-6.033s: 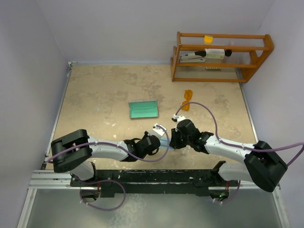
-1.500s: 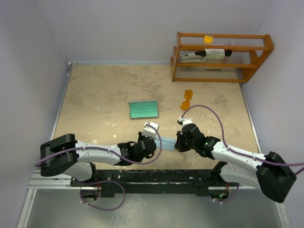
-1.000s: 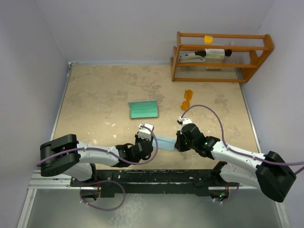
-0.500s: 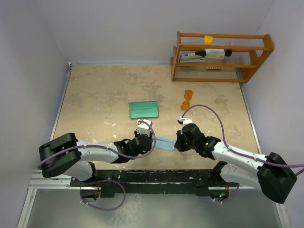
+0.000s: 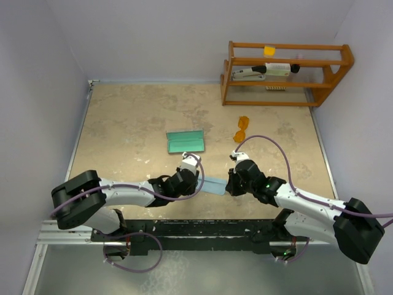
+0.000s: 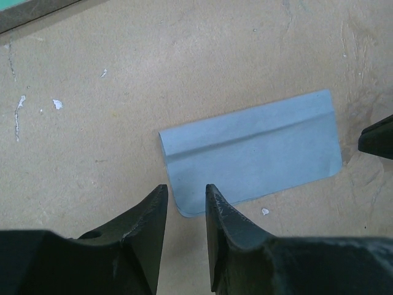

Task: Organize the sunglasses
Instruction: Pick up the glasses cleaning cloth from the center of the board.

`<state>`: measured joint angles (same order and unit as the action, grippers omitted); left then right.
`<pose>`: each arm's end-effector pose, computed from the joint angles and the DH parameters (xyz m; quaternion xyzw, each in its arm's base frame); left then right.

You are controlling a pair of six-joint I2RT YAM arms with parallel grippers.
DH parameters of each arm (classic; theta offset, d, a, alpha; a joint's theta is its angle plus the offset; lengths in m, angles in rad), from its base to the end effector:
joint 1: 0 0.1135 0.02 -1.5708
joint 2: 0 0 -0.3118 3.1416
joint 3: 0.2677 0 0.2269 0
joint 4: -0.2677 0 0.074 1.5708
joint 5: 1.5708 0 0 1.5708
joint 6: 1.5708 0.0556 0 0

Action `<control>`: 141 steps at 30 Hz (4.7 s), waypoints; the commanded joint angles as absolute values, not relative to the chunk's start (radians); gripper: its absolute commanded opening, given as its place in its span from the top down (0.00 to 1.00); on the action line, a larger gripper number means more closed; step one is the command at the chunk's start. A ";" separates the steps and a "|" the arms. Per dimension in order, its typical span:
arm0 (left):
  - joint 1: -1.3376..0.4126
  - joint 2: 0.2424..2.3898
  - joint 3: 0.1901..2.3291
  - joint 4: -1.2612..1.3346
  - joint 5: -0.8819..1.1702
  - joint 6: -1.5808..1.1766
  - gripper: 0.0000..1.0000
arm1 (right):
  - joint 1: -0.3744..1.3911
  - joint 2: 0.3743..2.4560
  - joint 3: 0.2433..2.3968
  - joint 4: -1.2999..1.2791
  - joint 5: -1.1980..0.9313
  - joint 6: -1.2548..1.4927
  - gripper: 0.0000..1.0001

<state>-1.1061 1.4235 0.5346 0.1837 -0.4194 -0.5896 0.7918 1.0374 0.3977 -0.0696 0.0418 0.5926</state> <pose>0.1340 -0.2167 0.2090 0.1424 0.8808 -0.1826 0.4131 0.1219 0.1202 0.2151 -0.0816 0.9048 0.2518 0.3335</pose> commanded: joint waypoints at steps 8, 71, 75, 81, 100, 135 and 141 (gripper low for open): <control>-1.083 1.470 0.585 0.162 -0.386 -0.561 0.71 | 0.796 1.025 0.397 -0.064 0.047 0.599 0.96; -1.107 1.544 0.653 -0.015 -0.465 -0.736 1.00 | 0.796 1.028 0.389 -0.052 0.041 0.612 0.95; -1.137 1.532 0.641 -0.021 -0.513 -0.823 1.00 | 0.795 1.044 0.404 -0.059 0.039 0.621 0.94; -1.163 1.510 0.610 -0.011 -0.566 -0.949 1.00 | 0.797 1.081 0.449 -0.108 0.060 0.630 0.87; -1.233 1.533 0.548 0.129 -0.661 -1.136 1.00 | 0.829 1.249 0.640 -0.249 0.153 0.684 0.78; -1.239 1.506 0.499 0.183 -0.668 -1.156 1.00 | 0.864 1.348 0.666 -0.244 0.186 0.727 0.69; -1.243 1.501 0.497 0.181 -0.673 -1.157 1.00 | 0.870 1.354 0.669 -0.247 0.189 0.730 0.73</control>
<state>-1.2335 1.5173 0.5129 0.2024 -0.6701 -1.1442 0.8593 1.3491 0.6304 -0.2466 0.1661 0.7113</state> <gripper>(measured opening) 0.003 0.286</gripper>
